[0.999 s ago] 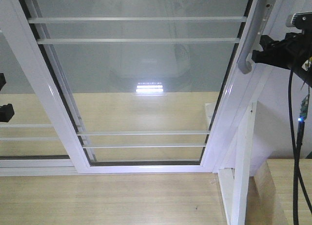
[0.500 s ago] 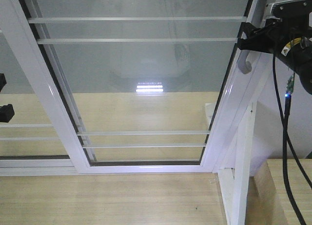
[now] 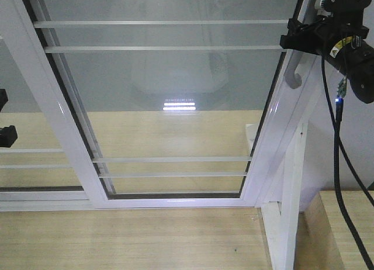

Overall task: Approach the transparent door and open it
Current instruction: 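Reach the right gripper up to the door's silver handle, then grip the handle with the right gripper and slide the door away from the frame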

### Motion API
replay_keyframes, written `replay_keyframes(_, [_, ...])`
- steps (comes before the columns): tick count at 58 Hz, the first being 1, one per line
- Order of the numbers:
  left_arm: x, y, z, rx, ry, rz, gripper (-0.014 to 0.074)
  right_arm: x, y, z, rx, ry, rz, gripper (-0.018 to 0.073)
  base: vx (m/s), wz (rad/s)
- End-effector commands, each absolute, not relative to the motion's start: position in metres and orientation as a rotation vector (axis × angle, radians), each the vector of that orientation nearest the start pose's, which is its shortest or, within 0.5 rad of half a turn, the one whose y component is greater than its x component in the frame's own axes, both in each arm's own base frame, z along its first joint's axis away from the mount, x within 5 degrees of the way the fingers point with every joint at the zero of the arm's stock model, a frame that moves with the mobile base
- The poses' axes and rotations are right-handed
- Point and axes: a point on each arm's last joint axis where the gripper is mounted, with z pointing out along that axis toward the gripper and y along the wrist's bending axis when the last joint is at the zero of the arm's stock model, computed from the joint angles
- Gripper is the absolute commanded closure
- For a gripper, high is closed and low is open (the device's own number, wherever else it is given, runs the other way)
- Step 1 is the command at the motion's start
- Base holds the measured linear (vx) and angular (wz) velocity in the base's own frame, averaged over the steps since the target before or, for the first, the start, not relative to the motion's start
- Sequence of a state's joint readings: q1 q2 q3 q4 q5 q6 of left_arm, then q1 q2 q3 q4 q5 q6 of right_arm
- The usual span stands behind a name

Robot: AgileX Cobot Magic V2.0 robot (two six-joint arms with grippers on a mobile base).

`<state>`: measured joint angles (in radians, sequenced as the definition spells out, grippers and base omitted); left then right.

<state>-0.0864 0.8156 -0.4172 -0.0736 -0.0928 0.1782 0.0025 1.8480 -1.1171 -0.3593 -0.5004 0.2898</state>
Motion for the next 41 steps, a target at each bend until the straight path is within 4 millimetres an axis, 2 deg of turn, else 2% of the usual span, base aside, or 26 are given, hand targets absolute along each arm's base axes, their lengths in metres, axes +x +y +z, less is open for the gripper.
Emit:
replay_keyframes(1, [0.171, -0.014, 0.297, 0.153, 1.673, 0.02, 0.0155, 0.415, 0.027, 0.274, -0.184, 1.563, 0.162, 0.014, 0.0, 0.0])
replay_keyframes(21, [0.171, -0.014, 0.297, 0.153, 1.673, 0.02, 0.0155, 0.412, 0.057, 0.273, -0.245, 1.553, 0.209, 0.0146, 0.0, 0.0])
replay_keyframes(28, [0.171, -0.014, 0.297, 0.153, 1.673, 0.02, 0.0155, 0.415, 0.063, 0.269, -0.252, 1.557, 0.223, 0.0174, 0.0, 0.0])
replay_keyframes(41, [0.171, -0.014, 0.297, 0.153, 1.673, 0.02, 0.0155, 0.422, 0.088, 0.268, -0.27, 1.543, 0.277, 0.0196, 0.0, 0.0])
